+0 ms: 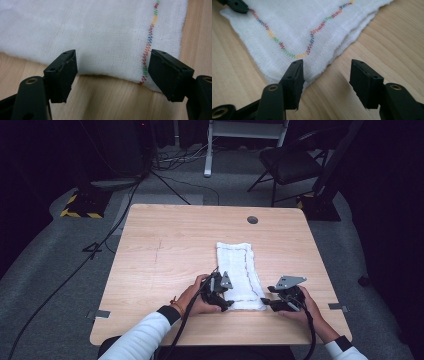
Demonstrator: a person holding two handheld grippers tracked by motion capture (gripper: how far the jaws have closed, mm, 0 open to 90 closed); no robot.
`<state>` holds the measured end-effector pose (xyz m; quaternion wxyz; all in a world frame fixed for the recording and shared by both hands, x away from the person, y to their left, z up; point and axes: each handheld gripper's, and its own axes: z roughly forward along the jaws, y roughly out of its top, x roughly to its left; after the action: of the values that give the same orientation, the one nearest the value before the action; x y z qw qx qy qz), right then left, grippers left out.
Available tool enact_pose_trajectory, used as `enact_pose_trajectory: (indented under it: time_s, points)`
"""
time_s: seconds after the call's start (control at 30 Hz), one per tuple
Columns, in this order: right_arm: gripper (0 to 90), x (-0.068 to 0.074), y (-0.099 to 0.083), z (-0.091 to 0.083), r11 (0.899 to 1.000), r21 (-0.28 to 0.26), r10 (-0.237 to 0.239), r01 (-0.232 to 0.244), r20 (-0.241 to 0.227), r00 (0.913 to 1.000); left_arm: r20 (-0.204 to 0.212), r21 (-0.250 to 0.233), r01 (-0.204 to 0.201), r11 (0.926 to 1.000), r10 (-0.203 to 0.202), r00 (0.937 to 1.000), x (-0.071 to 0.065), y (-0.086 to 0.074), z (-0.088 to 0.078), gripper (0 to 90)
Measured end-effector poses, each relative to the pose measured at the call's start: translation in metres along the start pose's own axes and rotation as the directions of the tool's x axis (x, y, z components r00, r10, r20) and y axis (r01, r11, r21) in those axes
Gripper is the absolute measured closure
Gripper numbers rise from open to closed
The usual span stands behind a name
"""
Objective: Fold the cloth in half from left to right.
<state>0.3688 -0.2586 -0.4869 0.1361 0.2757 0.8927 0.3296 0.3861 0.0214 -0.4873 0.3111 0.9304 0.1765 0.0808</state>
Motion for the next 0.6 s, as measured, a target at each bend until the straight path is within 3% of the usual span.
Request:
enact_pose_trajectory:
  time_s: [0.07, 0.1, 0.13, 0.3, 0.53, 0.6]
  points:
    - [46.1, 0.003, 0.001, 0.000, 1.000, 0.002, -0.002, 0.002, -0.008, 1.0000, 0.028, -0.003, 0.039, 0.9992, -0.039, 0.9988, 0.002, -0.008, -0.003, 23.8]
    - [46.2, 0.010, 0.002, 0.001, 1.000, 0.001, -0.012, 0.012, -0.021, 0.9997, 0.062, -0.011, 0.076, 0.9971, -0.075, 0.9953, 0.006, -0.016, -0.007, 23.8]
    - [46.2, 0.010, 0.002, 0.001, 1.000, 0.001, -0.012, 0.012, -0.021, 0.9997, 0.062, -0.011, 0.076, 0.9971, -0.075, 0.9953, 0.006, -0.016, -0.007, 23.6]
    - [46.1, 0.029, 0.007, 0.003, 0.999, 0.001, -0.050, 0.050, -0.040, 0.9979, 0.043, -0.028, 0.099, 0.9947, -0.097, 0.9943, 0.001, -0.029, -0.015, 23.8]
    - [45.7, 0.038, 0.008, 0.004, 0.998, -0.002, -0.066, 0.066, -0.081, 0.9945, 0.015, -0.050, 0.111, 0.9925, -0.110, 0.9938, -0.013, -0.045, -0.026, 24.5]
    - [40.3, 0.040, 0.010, 0.004, 0.997, 0.005, -0.079, 0.080, -0.088, 0.9930, -0.032, -0.054, 0.083, 0.9951, -0.084, 0.9959, -0.021, -0.047, -0.031, 24.2]
